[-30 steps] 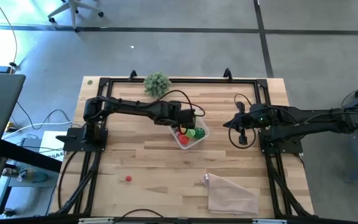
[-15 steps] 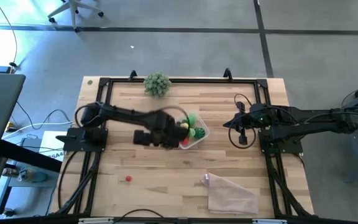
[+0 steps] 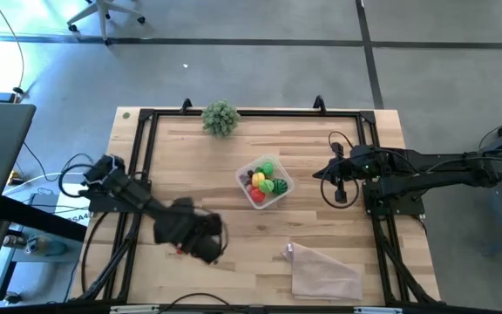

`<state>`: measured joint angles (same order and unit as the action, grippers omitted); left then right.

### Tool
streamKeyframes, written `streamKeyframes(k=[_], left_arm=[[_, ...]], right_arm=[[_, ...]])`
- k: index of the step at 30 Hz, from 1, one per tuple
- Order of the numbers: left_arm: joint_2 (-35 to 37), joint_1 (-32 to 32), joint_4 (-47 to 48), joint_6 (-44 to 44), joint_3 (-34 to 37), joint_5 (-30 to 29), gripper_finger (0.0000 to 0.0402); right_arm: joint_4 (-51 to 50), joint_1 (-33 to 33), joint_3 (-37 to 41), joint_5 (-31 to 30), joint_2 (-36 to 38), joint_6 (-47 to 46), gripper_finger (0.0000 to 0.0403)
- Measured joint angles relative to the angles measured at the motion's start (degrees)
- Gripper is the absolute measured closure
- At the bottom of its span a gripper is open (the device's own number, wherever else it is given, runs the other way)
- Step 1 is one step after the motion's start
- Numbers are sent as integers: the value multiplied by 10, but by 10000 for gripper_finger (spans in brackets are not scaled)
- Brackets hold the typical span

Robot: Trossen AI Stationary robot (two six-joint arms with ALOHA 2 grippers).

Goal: Pick and placing Produce into tupperware
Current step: Put the red cherry into the transparent bin

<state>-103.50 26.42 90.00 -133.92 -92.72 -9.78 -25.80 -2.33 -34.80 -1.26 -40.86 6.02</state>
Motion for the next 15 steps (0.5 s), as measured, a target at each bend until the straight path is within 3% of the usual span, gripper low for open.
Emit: streamKeyframes(k=[8, 15], left_arm=[[1, 89, -53, -180, 112, 39, 179], [3, 143, -135, -230, 171, 33, 179]], right_arm=[[-1, 0, 0, 0, 0, 0, 402], [-1, 0, 0, 0, 0, 0, 402]])
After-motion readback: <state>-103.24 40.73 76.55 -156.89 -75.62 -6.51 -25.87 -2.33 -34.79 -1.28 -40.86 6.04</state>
